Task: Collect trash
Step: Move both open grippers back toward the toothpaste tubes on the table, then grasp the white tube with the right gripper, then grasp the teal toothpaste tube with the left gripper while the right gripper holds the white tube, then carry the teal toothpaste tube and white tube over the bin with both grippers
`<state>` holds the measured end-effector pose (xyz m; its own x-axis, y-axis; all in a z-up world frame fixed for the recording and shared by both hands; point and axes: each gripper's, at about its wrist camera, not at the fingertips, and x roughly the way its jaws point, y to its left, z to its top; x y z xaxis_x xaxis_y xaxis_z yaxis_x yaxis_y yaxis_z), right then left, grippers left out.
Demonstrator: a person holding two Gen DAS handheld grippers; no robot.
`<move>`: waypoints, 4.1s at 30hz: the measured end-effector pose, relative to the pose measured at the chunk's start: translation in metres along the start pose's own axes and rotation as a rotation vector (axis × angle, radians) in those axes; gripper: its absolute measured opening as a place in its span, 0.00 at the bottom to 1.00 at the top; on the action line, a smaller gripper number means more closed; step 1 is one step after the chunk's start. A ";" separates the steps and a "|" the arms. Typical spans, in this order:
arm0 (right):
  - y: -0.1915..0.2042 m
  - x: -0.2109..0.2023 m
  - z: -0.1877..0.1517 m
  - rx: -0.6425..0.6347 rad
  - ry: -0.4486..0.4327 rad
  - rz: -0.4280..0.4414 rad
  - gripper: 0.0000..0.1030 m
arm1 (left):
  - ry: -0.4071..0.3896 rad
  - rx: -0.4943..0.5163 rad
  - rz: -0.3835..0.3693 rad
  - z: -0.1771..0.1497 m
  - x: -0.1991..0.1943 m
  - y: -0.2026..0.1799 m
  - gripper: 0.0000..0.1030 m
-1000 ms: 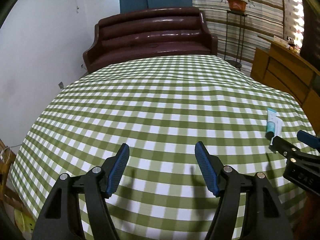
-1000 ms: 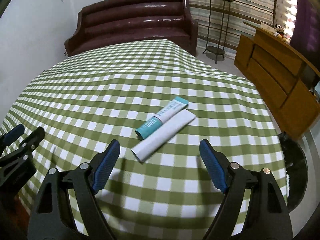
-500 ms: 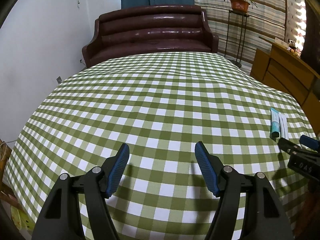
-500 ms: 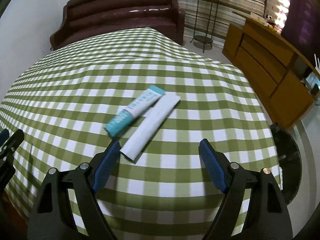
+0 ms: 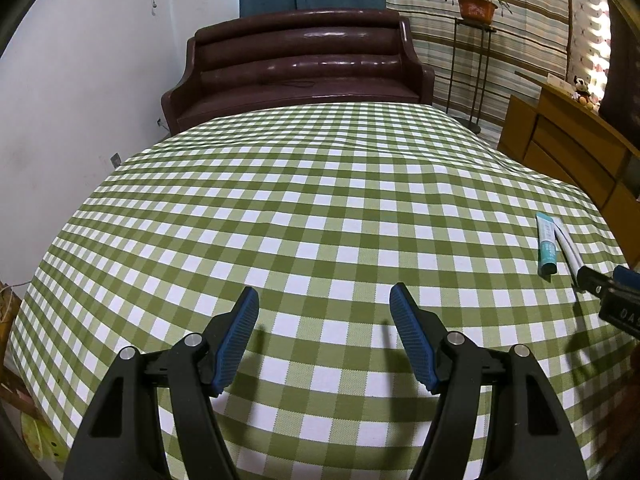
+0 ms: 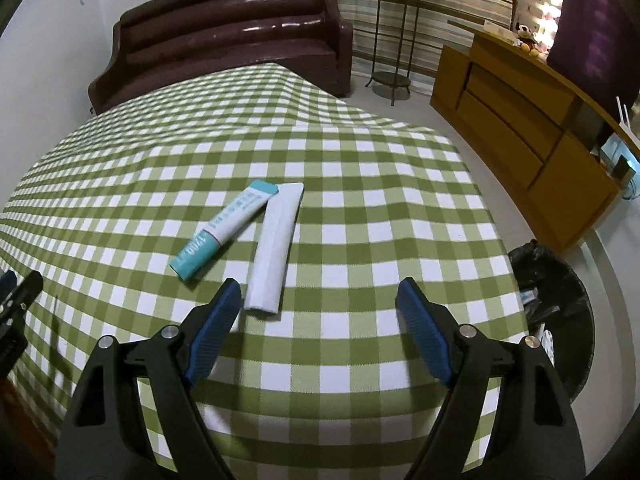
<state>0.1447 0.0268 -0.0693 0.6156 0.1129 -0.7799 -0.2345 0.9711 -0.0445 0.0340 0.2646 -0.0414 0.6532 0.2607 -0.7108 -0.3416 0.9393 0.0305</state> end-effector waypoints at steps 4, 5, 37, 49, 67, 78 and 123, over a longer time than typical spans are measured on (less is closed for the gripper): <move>0.006 0.003 0.008 -0.002 0.002 0.014 0.65 | -0.001 0.000 0.000 0.000 0.000 0.000 0.64; 0.008 0.006 0.011 -0.003 0.004 0.021 0.62 | -0.001 -0.001 0.000 0.000 0.000 0.000 0.64; -0.015 0.000 0.013 -0.029 -0.040 0.021 0.14 | -0.007 0.064 -0.082 0.012 -0.002 -0.062 0.64; -0.069 -0.017 0.005 0.043 -0.069 0.016 0.14 | -0.014 0.158 -0.165 0.024 0.001 -0.136 0.64; -0.109 -0.010 0.000 0.104 -0.059 0.023 0.14 | 0.070 0.265 -0.190 0.043 0.048 -0.199 0.54; -0.109 -0.009 0.000 0.107 -0.058 0.026 0.14 | 0.083 0.310 -0.244 0.036 0.053 -0.212 0.28; -0.187 -0.081 -0.055 0.207 -0.157 -0.088 0.14 | -0.080 0.323 -0.391 0.005 -0.055 -0.264 0.13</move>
<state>0.0976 -0.1757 -0.0321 0.7395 0.0414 -0.6719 -0.0257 0.9991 0.0332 0.0916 0.0039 -0.0072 0.7445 -0.1199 -0.6567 0.1568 0.9876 -0.0025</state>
